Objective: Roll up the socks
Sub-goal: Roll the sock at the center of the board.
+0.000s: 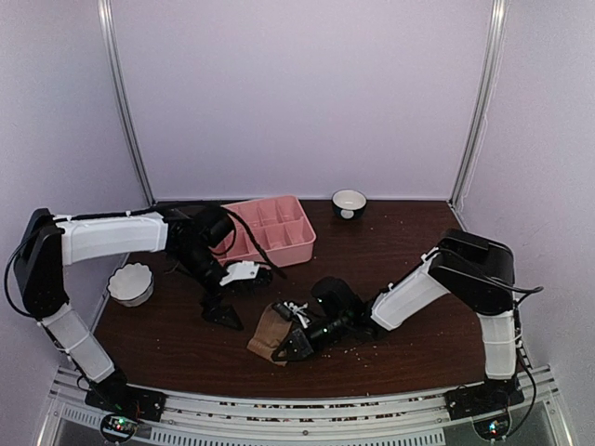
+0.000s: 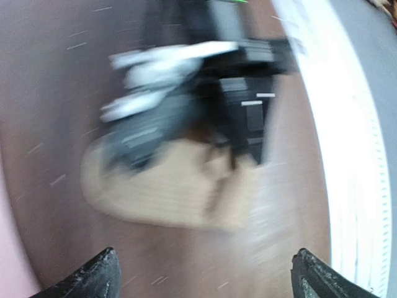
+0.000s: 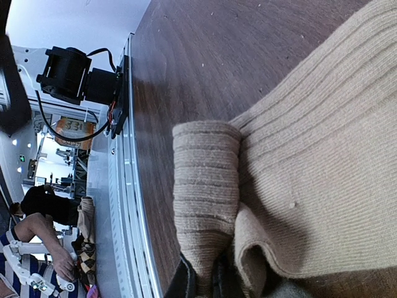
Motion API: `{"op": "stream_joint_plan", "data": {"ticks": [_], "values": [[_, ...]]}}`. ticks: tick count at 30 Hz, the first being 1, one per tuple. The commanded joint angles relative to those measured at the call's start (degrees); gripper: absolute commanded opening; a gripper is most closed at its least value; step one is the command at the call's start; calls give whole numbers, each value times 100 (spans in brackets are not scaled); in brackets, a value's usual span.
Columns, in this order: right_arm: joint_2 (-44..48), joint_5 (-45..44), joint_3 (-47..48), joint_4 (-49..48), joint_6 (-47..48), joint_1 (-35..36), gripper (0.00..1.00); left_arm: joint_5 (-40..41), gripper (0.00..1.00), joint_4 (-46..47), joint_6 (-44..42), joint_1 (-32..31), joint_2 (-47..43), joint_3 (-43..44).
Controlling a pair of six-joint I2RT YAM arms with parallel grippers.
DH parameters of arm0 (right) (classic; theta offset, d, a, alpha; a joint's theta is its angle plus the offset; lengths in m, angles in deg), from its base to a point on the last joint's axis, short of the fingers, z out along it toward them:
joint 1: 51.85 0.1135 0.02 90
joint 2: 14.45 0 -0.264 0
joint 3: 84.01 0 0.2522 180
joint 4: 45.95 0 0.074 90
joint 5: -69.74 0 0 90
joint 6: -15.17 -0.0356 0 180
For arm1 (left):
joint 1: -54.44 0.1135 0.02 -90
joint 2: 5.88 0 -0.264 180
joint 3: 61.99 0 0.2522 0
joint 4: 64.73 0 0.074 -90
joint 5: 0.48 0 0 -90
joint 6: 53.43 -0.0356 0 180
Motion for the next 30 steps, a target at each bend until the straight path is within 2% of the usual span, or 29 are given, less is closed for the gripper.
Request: {"op": "stream_joint_plan", "data": {"ticks": [1,8,15,19,22,27,30], "values": [[-806,-614,-604,2138,-193,-152,0,-125,98,235,-172,-799,1,-448],[-760,-588,-703,1921,-421,-175,0,256,98,1130,355,-1074,525,-512],[-814,-546,-791,1592,-551,-169,0,292,98,1022,584,-1164,983,-220],[-826,-558,-827,1500,-570,-171,0,685,96,1053,805,-1174,1000,-233],[-850,-553,-825,1475,-571,-168,0,799,85,947,863,-1194,1036,-232],[-813,-598,-820,1523,-553,-173,0,861,52,736,803,-1270,1328,-12],[-744,-649,-846,1535,-550,-172,0,850,28,551,787,-1288,1525,151]]}}
